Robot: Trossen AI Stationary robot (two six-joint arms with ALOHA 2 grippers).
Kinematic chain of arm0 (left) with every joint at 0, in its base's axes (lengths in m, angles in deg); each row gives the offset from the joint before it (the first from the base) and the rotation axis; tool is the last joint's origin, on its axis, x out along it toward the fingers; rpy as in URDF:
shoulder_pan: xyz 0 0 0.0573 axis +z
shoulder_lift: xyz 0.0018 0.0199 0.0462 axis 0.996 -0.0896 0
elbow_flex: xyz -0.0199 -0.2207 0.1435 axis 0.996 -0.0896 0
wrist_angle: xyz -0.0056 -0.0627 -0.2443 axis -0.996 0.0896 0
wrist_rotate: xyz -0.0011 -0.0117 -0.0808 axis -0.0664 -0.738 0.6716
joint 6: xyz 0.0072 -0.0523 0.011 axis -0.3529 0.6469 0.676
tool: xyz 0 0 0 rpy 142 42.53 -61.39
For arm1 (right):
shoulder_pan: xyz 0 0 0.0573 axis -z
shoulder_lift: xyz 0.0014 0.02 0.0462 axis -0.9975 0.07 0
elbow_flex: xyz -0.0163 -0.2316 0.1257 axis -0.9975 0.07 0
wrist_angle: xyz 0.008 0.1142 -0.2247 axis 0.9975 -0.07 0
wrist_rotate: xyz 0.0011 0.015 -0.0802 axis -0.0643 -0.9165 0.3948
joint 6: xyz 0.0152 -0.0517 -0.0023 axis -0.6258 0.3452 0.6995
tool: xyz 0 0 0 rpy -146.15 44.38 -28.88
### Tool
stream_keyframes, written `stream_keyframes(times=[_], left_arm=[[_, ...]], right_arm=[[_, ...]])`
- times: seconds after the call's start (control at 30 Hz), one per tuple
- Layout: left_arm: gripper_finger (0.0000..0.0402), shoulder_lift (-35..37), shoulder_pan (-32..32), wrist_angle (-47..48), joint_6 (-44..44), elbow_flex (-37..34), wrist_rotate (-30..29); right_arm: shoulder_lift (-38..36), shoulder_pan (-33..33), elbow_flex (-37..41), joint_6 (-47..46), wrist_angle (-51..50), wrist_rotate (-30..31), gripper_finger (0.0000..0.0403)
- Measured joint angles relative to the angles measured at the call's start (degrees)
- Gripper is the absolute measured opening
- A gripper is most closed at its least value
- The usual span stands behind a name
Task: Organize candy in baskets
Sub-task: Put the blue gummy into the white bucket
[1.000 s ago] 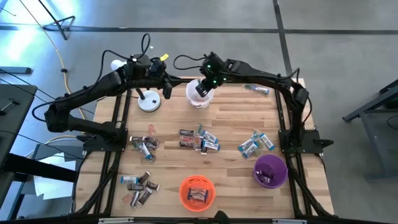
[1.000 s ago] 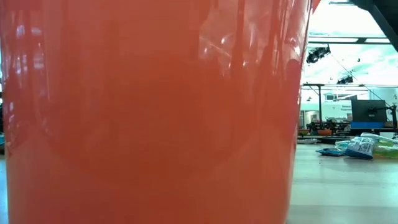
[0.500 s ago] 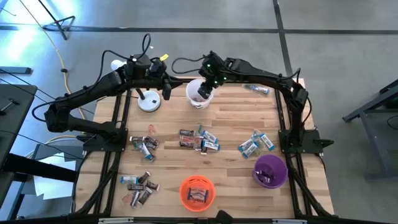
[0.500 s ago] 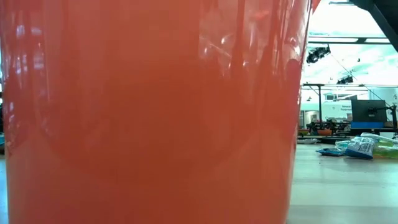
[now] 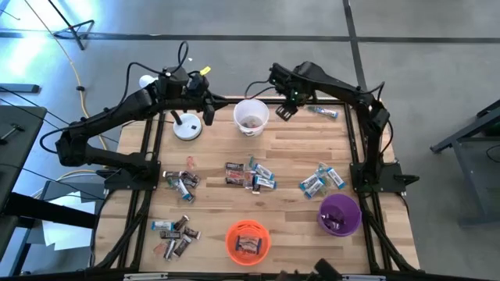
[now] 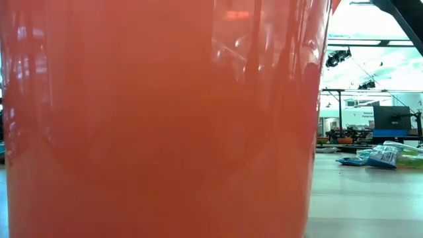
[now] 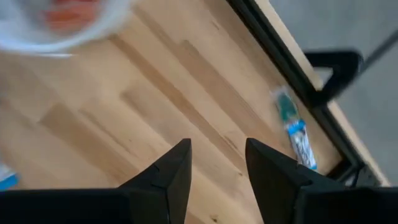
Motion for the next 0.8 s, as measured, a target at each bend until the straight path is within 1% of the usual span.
stream_keyframes(times=[0.1, 0.17, 0.3, 0.37, 0.43, 0.67, 0.8], left_arm=[[0.0055, 0.01, 0.73, 0.19, -0.69, 0.0, -0.04], [0.0055, 0.08, 1.27, 0.24, -1.36, 0.0, -0.02], [0.0055, 0.14, 2.23, 0.38, -1.5, 0.0, 0.11], [0.0055, 0.14, 2.65, 0.57, -2.1, 0.0, 0.24], [0.0055, 0.14, 2.93, 1.01, -3.2, 0.0, 0.23], [0.0055, 0.14, 4.06, 0.88, -2.98, 0.0, 0.0], [0.0055, 0.14, 5.13, -0.43, -1.37, 0.0, -0.04]], right_arm=[[-0.05, 2.67, 3.07, -1.84, 0.17, -0.03, 0.0144], [0.02, 4.24, 5.79, -0.63, 0.2, -0.05, 0.0144], [0.02, 5.86, 11.44, 11.52, 0.38, 0.17, 0.0144], [0.02, 5.78, 14.37, 17.93, 0.36, 0.11, 0.0144], [0.02, 5.66, 17.47, 22.39, 1.15, 0.06, 0.0144], [0.02, 6.02, 27.75, 30.35, 14.07, -0.05, 0.0144], [0.02, 7.28, 29.94, 31.15, 19.17, 0.66, 0.0144]])
